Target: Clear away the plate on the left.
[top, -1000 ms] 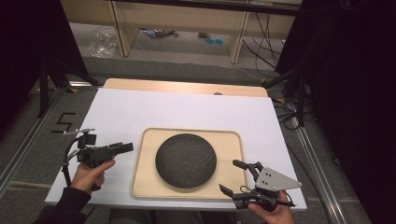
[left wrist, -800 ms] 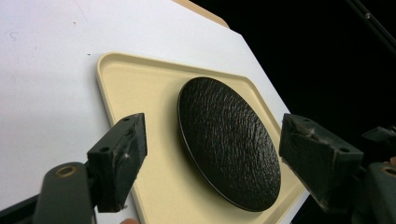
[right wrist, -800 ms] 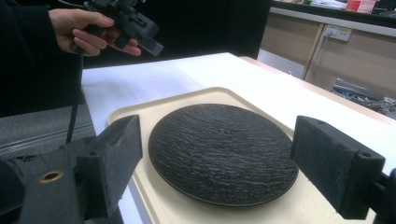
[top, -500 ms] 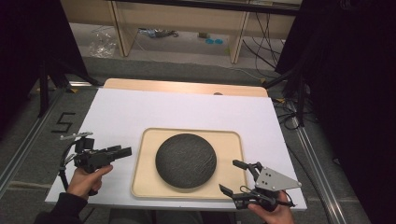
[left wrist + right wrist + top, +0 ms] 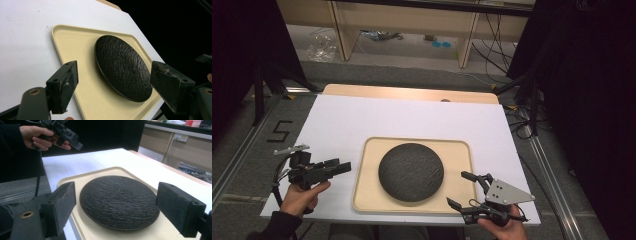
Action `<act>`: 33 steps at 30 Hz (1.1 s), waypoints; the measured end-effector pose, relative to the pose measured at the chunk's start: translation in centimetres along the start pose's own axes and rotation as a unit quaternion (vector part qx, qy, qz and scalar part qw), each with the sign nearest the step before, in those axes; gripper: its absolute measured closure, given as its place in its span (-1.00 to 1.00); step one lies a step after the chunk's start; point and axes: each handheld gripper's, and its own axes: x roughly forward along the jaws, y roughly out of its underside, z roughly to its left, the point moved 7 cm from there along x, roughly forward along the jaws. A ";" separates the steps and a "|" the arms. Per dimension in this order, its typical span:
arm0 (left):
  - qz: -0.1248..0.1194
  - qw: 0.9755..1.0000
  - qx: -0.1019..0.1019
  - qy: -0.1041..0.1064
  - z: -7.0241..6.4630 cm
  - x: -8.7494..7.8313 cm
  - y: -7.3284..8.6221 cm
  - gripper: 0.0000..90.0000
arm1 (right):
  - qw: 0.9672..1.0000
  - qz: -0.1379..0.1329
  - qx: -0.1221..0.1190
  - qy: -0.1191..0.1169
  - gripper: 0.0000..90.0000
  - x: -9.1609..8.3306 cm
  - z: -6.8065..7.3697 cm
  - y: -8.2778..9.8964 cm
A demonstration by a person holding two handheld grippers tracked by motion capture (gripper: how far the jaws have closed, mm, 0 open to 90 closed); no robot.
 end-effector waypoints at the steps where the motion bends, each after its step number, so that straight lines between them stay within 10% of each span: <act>1: 0.001 1.000 0.006 -0.002 0.0 -0.1 0.1 -0.50 | 1.000 0.000 0.000 0.000 -0.61 0.0 0.0 0.0; 33: 0.018 0.998 0.055 -0.009 -1.8 -1.9 3.6 -0.49 | 1.000 0.002 -0.001 -0.001 -0.61 0.0 0.1 0.0</act>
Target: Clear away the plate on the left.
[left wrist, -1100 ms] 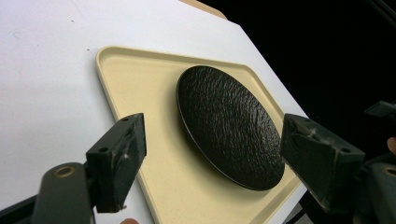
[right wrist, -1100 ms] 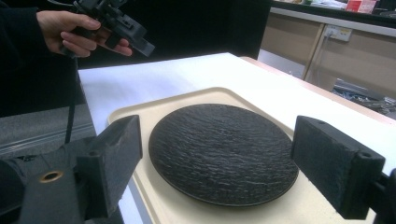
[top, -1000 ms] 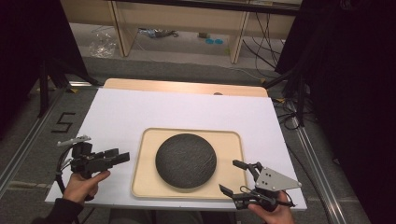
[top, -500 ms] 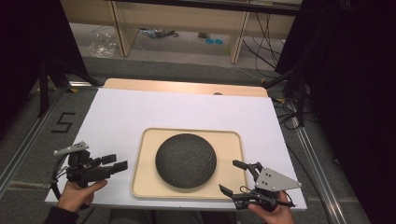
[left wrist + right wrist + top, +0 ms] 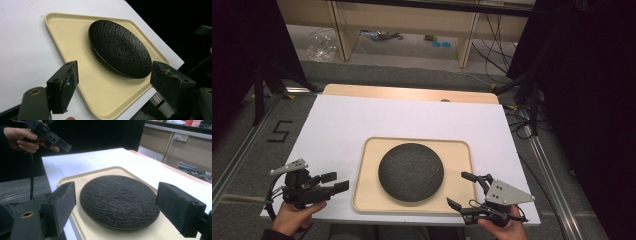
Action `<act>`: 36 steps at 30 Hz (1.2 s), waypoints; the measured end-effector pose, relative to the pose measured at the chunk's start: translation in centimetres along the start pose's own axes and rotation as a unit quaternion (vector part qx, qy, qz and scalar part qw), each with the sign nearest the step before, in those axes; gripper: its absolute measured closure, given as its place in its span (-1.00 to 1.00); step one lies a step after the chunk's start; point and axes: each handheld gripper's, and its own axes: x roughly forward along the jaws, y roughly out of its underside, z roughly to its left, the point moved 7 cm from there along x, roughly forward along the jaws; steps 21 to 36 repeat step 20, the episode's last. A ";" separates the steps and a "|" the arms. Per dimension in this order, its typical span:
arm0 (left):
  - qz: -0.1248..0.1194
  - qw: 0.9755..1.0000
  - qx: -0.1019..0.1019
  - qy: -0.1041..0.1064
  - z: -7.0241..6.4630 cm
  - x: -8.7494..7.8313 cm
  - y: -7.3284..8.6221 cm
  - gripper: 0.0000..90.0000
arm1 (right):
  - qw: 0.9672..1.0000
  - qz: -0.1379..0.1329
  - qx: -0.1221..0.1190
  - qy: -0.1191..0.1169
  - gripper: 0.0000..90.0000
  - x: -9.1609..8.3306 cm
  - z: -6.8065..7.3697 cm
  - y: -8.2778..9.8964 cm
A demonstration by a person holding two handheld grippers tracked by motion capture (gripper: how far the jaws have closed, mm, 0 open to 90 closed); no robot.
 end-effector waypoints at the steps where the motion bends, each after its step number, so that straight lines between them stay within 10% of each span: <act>1: 0.003 1.000 0.000 -0.001 0.0 0.0 0.2 -0.49 | 1.000 0.001 -0.002 -0.004 -0.61 0.0 0.0 0.0; 36: 0.010 1.000 0.005 -0.008 -0.1 -0.1 0.7 -0.49 | 1.000 -0.007 -0.002 -0.008 -0.61 0.0 0.1 -0.1</act>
